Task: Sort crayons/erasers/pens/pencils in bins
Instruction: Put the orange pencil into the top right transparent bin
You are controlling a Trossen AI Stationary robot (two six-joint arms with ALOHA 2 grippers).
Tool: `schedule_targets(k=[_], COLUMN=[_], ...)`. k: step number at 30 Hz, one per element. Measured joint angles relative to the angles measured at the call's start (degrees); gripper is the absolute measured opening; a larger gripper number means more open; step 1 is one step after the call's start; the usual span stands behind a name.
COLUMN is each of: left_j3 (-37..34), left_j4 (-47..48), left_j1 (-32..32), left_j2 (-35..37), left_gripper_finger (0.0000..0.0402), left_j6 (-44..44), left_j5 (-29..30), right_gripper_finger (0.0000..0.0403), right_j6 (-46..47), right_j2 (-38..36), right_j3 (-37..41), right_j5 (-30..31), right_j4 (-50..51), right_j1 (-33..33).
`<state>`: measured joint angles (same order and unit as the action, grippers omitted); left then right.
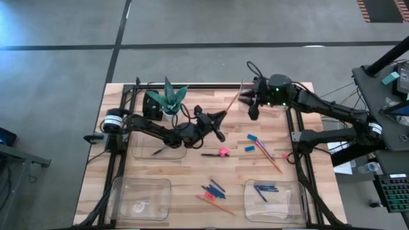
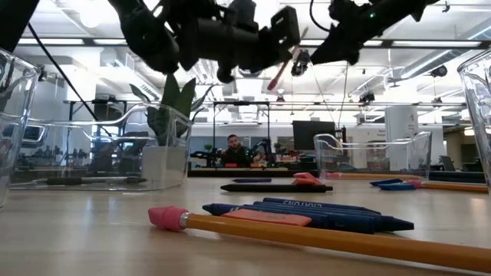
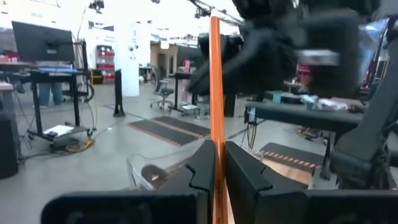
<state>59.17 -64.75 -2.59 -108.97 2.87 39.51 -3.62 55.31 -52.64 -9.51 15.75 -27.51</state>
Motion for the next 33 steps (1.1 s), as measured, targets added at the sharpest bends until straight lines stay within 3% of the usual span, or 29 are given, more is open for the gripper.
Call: schedule_targets(k=[4,7,13,24,33], left_j3=[-0.3,-0.28,0.05,0.05,0.32], left_j4=[-1.04,-1.27,-5.84,-6.83,-6.8], left_j1=[-1.22,-2.87,-5.3,-5.31,-5.58], left_j2=[1.49,1.75,1.84,1.84,1.82], left_gripper_finger=[0.0011,0.0011,0.0011,0.0011,0.0011], left_j6=[0.14,0.77,5.48,5.4,5.01], left_j5=[-0.71,-2.85,-3.52,-3.48,-4.72], right_gripper_finger=[0.0093,0.0093,0.0093,0.0093,0.0093], right_j6=[0.46,1.5,0.76,1.24,3.89], right_j2=[0.0,-0.04,-0.04,-0.04,-0.04], right_j3=[0.51,0.63,0.7,0.7,0.7], right_j5=[-18.63,-24.8,-25.13,-25.16,-25.1], right_j4=[-4.2,-7.1,-8.9,-11.59,-15.64], right_j1=[0.26,0.63,2.53,8.08,9.05])
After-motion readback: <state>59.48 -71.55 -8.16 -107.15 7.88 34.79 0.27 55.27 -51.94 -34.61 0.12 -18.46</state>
